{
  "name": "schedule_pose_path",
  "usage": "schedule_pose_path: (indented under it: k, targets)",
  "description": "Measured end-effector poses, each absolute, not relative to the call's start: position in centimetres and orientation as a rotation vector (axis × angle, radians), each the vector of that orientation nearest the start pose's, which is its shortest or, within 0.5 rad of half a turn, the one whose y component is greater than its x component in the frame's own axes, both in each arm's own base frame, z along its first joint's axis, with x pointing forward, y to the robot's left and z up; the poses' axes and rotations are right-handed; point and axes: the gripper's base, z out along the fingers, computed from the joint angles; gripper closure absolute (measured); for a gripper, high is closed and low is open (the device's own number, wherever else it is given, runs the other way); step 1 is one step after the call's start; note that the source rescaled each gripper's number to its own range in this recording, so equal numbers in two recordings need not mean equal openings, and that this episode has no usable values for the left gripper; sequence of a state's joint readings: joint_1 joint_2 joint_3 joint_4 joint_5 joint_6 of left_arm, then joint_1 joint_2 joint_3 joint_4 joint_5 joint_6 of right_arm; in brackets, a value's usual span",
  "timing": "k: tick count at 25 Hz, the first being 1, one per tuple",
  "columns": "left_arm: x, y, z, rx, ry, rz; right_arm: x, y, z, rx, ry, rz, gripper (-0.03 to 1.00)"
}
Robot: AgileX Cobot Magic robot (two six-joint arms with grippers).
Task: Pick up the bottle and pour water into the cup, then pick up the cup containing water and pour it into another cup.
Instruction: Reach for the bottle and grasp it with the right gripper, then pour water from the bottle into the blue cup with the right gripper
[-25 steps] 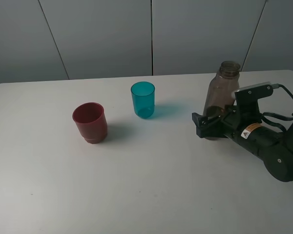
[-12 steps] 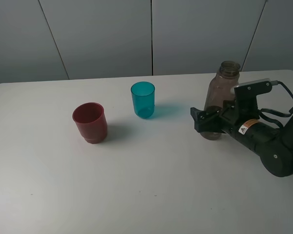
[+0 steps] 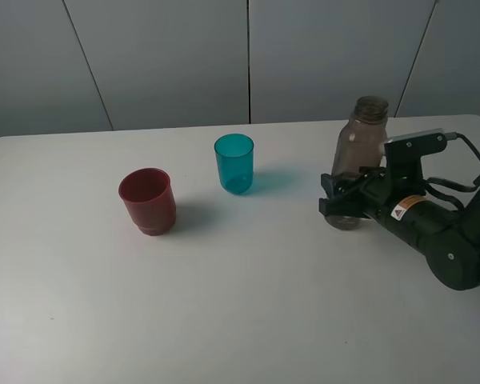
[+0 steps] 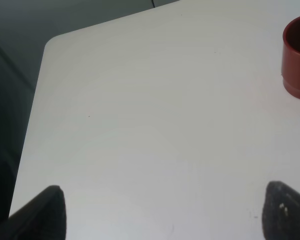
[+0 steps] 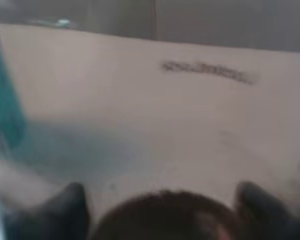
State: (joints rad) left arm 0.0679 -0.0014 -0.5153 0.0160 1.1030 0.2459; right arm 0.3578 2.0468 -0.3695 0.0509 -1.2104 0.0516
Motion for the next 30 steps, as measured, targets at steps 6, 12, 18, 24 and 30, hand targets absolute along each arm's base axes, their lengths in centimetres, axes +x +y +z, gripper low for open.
schedule_pose_path:
  k: [6,12,18,24,30]
  targets:
    - [-0.9,0.1,27.8,0.183,2.068,0.212,25.0,8.9,7.1,-0.255,1.942,0.239,0.97]
    - [-0.9,0.1,27.8,0.183,2.068,0.212,25.0,8.9,7.1,-0.255,1.942,0.239,0.97]
    - [-0.9,0.1,27.8,0.183,2.068,0.212,25.7,9.9,8.4,-0.232,1.912,0.243,0.97]
    - [-0.9,0.1,27.8,0.183,2.068,0.212,28.9,12.0,11.6,-0.236,1.902,0.226,0.97]
    - [-0.9,0.1,27.8,0.181,2.069,0.211,32.3,14.1,13.4,-0.387,1.96,0.171,0.97]
